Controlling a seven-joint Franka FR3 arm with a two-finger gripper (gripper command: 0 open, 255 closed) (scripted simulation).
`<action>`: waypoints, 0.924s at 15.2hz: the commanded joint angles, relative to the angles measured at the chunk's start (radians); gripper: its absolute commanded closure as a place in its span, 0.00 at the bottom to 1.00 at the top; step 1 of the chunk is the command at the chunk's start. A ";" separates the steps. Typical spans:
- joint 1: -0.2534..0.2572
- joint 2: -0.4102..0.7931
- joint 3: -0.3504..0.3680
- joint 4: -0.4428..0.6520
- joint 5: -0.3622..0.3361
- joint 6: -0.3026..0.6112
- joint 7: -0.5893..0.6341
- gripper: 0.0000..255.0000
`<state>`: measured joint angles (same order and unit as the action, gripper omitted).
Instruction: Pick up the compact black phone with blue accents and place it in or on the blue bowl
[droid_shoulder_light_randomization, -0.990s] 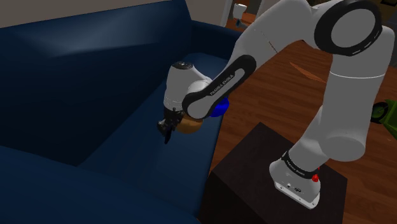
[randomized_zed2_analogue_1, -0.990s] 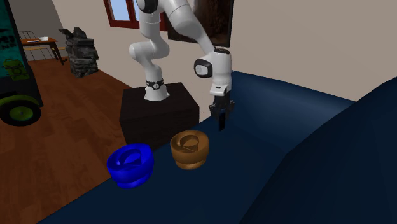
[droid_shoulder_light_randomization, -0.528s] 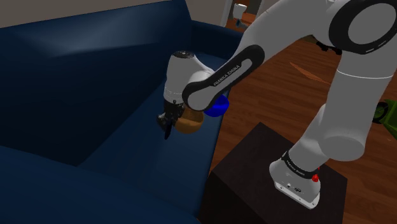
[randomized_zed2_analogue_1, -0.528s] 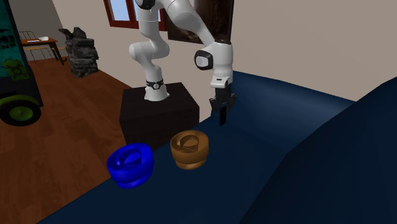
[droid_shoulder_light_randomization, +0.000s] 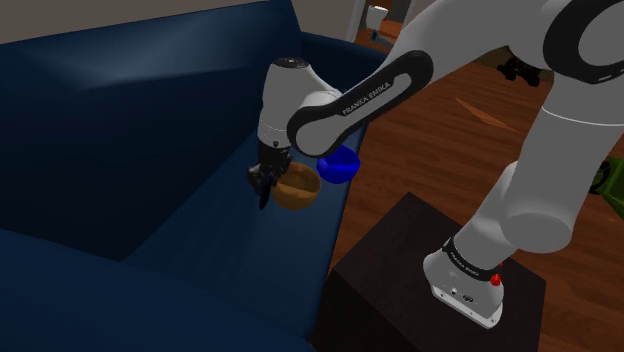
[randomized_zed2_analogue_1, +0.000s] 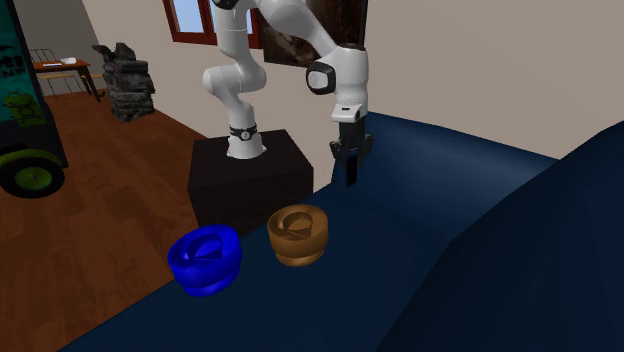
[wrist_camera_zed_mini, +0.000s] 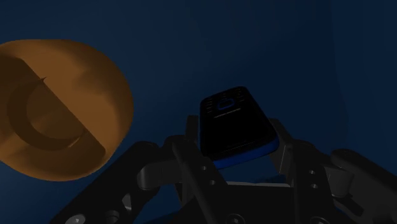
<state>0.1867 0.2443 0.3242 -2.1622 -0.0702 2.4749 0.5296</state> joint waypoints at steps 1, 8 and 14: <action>-0.004 -0.019 0.004 0.001 0.010 -0.019 -0.007 1.00; -0.012 -0.082 0.013 0.027 0.041 -0.104 -0.026 1.00; -0.059 -0.143 -0.009 -0.004 0.080 -0.133 -0.119 1.00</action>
<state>0.1386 0.1148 0.3207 -2.1533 0.0015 2.3420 0.4336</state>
